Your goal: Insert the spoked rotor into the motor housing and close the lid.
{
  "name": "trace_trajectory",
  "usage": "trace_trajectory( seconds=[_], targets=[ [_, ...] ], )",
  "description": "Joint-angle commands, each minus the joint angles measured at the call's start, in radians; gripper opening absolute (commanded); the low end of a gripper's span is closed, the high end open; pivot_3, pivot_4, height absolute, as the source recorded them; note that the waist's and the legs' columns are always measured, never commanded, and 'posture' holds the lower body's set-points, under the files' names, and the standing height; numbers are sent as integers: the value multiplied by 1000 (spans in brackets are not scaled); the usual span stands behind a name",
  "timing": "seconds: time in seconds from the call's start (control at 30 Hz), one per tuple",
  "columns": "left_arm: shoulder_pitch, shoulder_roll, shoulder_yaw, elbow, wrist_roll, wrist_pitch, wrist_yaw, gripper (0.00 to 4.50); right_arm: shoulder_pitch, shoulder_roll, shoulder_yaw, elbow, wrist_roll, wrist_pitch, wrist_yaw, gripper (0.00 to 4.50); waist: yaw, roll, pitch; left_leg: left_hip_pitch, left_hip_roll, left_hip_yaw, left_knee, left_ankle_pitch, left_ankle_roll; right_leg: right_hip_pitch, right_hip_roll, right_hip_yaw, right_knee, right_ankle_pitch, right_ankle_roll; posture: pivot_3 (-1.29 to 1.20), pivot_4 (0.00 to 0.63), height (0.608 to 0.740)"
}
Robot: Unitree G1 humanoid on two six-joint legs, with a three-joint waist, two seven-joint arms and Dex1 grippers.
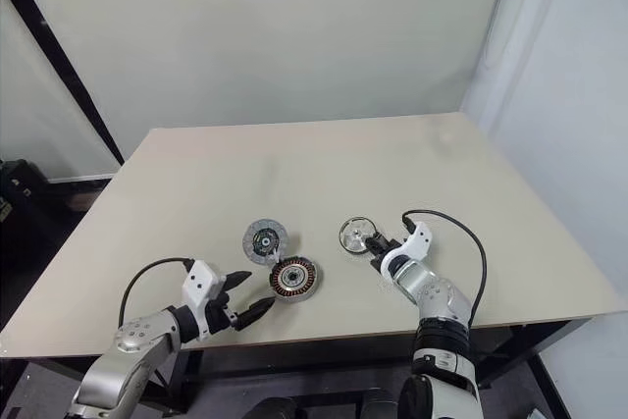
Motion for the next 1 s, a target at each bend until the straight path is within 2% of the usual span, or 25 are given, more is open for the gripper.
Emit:
trace_trajectory(
  seconds=[0.03, 0.23, 0.43, 1.0],
  targets=[
    [13, 6, 42, -12, -25, -22, -11, 4500, 1, 15, 24, -171, 120, 119, 12, 375, 1, 0, 0, 0, 0, 0, 0, 0, 0, 0, 0, 0, 0, 0, 0, 0, 0, 740],
    [44, 10, 67, -21, -41, -21, -25, 4500, 71, 44, 111, -341, 187, 297, -21, 375, 1, 0, 0, 0, 2, 0, 0, 0, 0, 0, 0, 0, 0, 0, 0, 0, 0, 740],
    [59, 18, 54, -23, -20, -35, -26, 4500, 140, 107, 204, -428, 191, 385, -48, 375, 1, 1, 0, -2, 2, 0, 1, 0, 0, -2, -1, 0, 0, 0, 0, 0, 0, 740],
    [44, 6, 23, -38, -12, -33, -16, 4500, 164, 142, 348, -331, 102, 319, -50, 375, 1, 0, 0, -2, 2, 1, 1, -1, -1, -3, -1, -1, -1, 0, 0, 0, 0, 740]
  ],
)
